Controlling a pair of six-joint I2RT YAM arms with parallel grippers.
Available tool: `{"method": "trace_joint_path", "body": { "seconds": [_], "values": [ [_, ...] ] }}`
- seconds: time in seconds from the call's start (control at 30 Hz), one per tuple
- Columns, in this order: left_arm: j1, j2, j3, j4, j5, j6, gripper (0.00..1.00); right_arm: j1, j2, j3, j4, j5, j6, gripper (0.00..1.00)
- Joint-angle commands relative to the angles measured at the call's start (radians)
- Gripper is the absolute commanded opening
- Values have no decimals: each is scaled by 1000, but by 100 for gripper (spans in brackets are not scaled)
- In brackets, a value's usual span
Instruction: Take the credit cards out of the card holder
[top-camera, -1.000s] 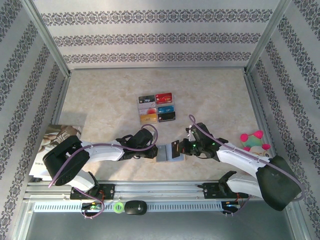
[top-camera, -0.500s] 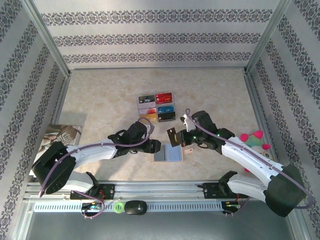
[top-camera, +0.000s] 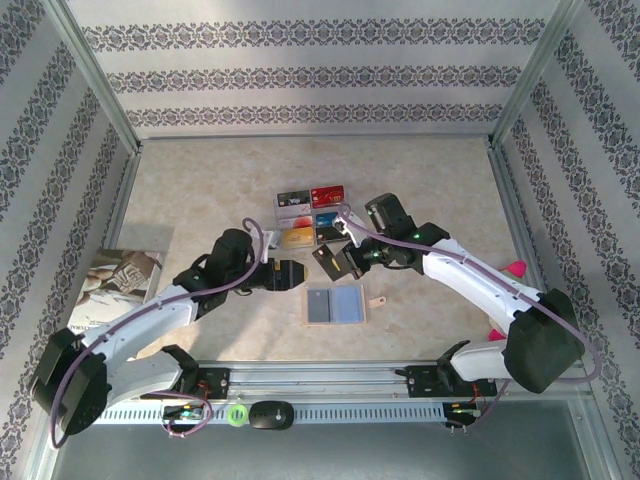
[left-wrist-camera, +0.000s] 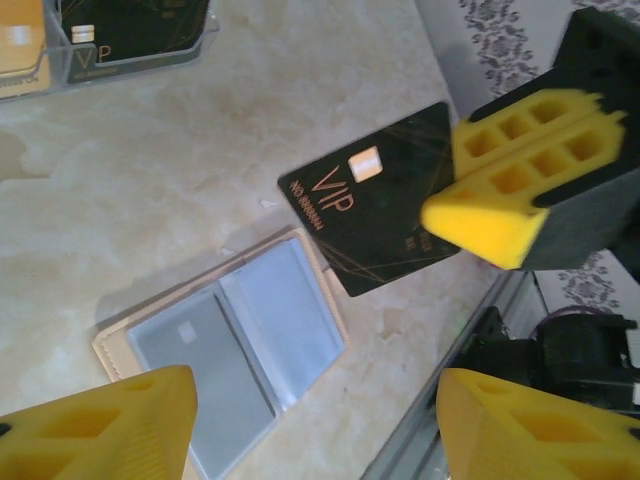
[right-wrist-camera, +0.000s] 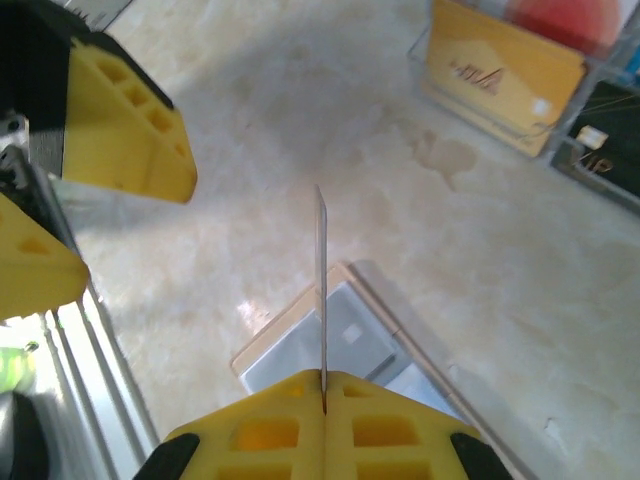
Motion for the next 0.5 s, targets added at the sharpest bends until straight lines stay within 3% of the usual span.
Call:
{"method": "trace_joint_path", "body": {
  "seconds": [0.0,0.2,0.37,0.47],
  "values": [
    [22,-48,-11,5,46,47,65,-6,15,79,-103,-43,-88,0],
    [27,-81,-9,-46,9,62,66,46,212,339,-411,195,-351,0],
    [38,-95,-28,-57,10,53,66,37,348,423,-482,392,-479,0],
    [45,-100,-33,-67,4,58,66,21,370,452,-437,456,-517,0]
  ]
}}
